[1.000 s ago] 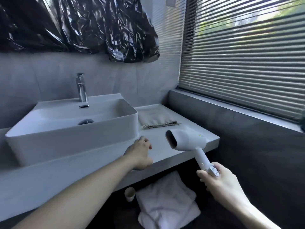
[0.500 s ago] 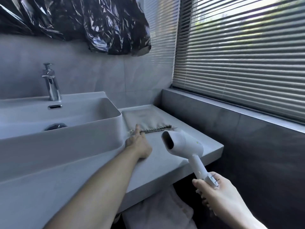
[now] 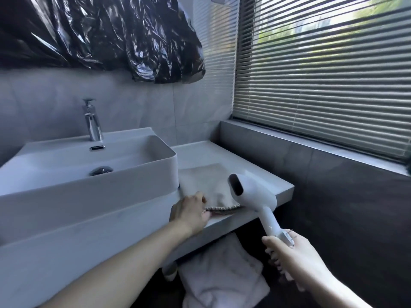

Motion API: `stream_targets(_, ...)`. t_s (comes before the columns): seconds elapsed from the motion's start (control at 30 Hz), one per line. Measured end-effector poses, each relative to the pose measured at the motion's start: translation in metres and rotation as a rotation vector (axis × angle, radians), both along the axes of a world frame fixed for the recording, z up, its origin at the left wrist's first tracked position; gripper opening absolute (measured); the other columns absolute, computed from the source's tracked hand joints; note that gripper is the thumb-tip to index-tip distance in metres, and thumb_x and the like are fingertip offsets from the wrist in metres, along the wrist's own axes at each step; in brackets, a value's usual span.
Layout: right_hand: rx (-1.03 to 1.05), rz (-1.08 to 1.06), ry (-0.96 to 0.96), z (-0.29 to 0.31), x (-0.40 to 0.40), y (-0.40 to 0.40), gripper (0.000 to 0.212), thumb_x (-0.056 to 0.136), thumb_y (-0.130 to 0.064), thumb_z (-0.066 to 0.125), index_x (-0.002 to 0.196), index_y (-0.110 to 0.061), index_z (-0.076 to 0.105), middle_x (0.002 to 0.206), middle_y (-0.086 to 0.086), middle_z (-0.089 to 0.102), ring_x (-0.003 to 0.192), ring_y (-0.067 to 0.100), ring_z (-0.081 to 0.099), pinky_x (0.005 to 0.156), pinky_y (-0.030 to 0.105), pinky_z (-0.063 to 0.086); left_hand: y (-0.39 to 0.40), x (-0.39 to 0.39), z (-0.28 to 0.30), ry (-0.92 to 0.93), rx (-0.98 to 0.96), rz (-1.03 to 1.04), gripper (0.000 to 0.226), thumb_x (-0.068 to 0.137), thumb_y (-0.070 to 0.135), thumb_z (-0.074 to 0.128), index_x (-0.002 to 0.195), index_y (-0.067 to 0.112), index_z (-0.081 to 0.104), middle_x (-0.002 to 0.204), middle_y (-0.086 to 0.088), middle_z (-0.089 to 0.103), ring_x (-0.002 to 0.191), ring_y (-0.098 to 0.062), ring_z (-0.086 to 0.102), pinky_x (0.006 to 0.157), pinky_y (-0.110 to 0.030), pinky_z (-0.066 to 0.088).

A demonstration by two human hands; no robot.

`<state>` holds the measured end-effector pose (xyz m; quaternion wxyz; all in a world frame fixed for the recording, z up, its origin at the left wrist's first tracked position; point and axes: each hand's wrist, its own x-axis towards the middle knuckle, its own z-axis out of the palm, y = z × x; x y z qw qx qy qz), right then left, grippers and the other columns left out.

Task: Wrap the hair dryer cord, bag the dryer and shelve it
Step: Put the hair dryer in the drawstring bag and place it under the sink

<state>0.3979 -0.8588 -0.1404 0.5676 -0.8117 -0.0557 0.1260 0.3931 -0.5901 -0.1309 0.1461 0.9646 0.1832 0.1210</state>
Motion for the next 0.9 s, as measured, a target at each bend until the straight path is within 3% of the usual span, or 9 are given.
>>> stream_targets(0.1, 0.032, 0.010, 0.018, 0.014, -0.036, -0.012, 0.027, 0.090, -0.030, 0.077, 0.092, -0.003, 0.072, 0.060, 0.003, 0.068, 0.048, 0.020, 0.061, 0.051, 0.032, 0.054, -0.021, -0.058, 0.017, 0.039, -0.103, 0.002, 0.018, 0.086, 0.039, 0.065, 0.095, 0.026, 0.075, 0.105, 0.001, 0.079, 0.103, -0.029, 0.071, 0.083, -0.033, 0.055)
stream_targets(0.17, 0.061, 0.000, 0.026, 0.022, -0.063, -0.020, 0.024, 0.094, -0.022, 0.074, 0.093, 0.001, 0.072, 0.058, 0.002, 0.067, 0.044, 0.014, 0.061, 0.044, 0.022, 0.051, -0.038, -0.103, 0.029, 0.024, -0.230, -0.004, 0.023, 0.080, 0.046, 0.065, 0.081, 0.025, 0.073, 0.091, 0.004, 0.077, 0.092, -0.025, 0.072, 0.078, -0.033, 0.058)
stream_targets(0.23, 0.101, 0.007, 0.045, 0.024, -0.090, -0.029, 0.024, 0.094, -0.022, 0.075, 0.091, 0.002, 0.073, 0.059, 0.004, 0.071, 0.047, 0.013, 0.065, 0.047, 0.021, 0.052, -0.055, -0.151, 0.037, 0.002, -0.348, -0.018, 0.023, 0.079, 0.047, 0.070, 0.070, 0.026, 0.068, 0.078, 0.007, 0.073, 0.079, -0.016, 0.070, 0.072, -0.031, 0.056)
stream_targets(0.33, 0.129, 0.045, 0.076, 0.014, -0.131, -0.038, 0.029, 0.087, -0.031, 0.079, 0.094, -0.002, 0.077, 0.078, 0.016, 0.079, 0.058, 0.016, 0.071, 0.059, 0.030, 0.059, -0.078, -0.231, 0.042, -0.048, -0.549, -0.045, 0.025, 0.088, 0.035, 0.074, 0.070, 0.019, 0.064, 0.059, 0.008, 0.067, 0.048, -0.006, 0.057, 0.053, -0.028, 0.048)
stream_targets(0.47, 0.239, 0.154, 0.172, 0.007, -0.192, -0.035, 0.034, 0.080, -0.026, 0.085, 0.102, -0.003, 0.076, 0.078, 0.006, 0.080, 0.062, 0.016, 0.076, 0.055, 0.029, 0.063, -0.090, -0.325, 0.033, -0.103, -0.815, -0.006, 0.014, 0.098, 0.023, 0.069, 0.090, 0.011, 0.068, 0.057, 0.003, 0.061, 0.046, -0.021, 0.053, 0.038, -0.022, 0.037)
stream_targets(0.6, 0.253, 0.261, 0.188, 0.004, -0.249, -0.024, 0.028, 0.073, -0.022, 0.081, 0.093, -0.006, 0.068, 0.072, 0.014, 0.065, 0.063, 0.027, 0.059, 0.047, 0.024, 0.049, -0.087, -0.395, 0.009, -0.008, -0.747, 0.085, 0.023, 0.099, 0.019, 0.060, 0.090, 0.026, 0.080, 0.059, -0.004, 0.069, 0.039, -0.005, 0.049, 0.040, -0.021, 0.042)
stream_targets(0.7, 0.161, 0.352, 0.200, -0.011, -0.274, -0.008, 0.010, 0.087, -0.012, 0.081, 0.092, -0.012, 0.071, 0.070, 0.010, 0.063, 0.052, 0.017, 0.048, 0.045, 0.021, 0.036, -0.078, -0.441, -0.008, 0.036, -0.723, 0.207, 0.021, 0.092, 0.021, 0.064, 0.082, 0.028, 0.081, 0.053, 0.007, 0.066, 0.040, -0.001, 0.050, 0.044, -0.016, 0.041)
stream_targets(0.83, 0.049, 0.415, 0.224, -0.027, -0.301, 0.016, 0.013, 0.091, -0.024, 0.079, 0.089, -0.016, 0.069, 0.066, 0.002, 0.064, 0.043, 0.009, 0.044, 0.040, 0.019, 0.035, -0.065, -0.492, -0.016, 0.005, -0.673, 0.312, 0.004, 0.072, 0.024, 0.078, 0.068, 0.025, 0.078, 0.060, 0.011, 0.067, 0.049, -0.001, 0.052, 0.050, -0.015, 0.042)
stream_targets(0.9, 0.049, 0.427, 0.231, -0.028, -0.309, 0.027, 0.024, 0.091, -0.033, 0.077, 0.085, -0.013, 0.065, 0.066, 0.002, 0.064, 0.044, 0.010, 0.042, 0.042, 0.021, 0.035, -0.056, -0.510, -0.019, -0.033, -0.636, 0.369, 0.008, 0.070, 0.023, 0.080, 0.066, 0.022, 0.073, 0.068, 0.011, 0.071, 0.052, -0.002, 0.059, 0.054, -0.020, 0.049)
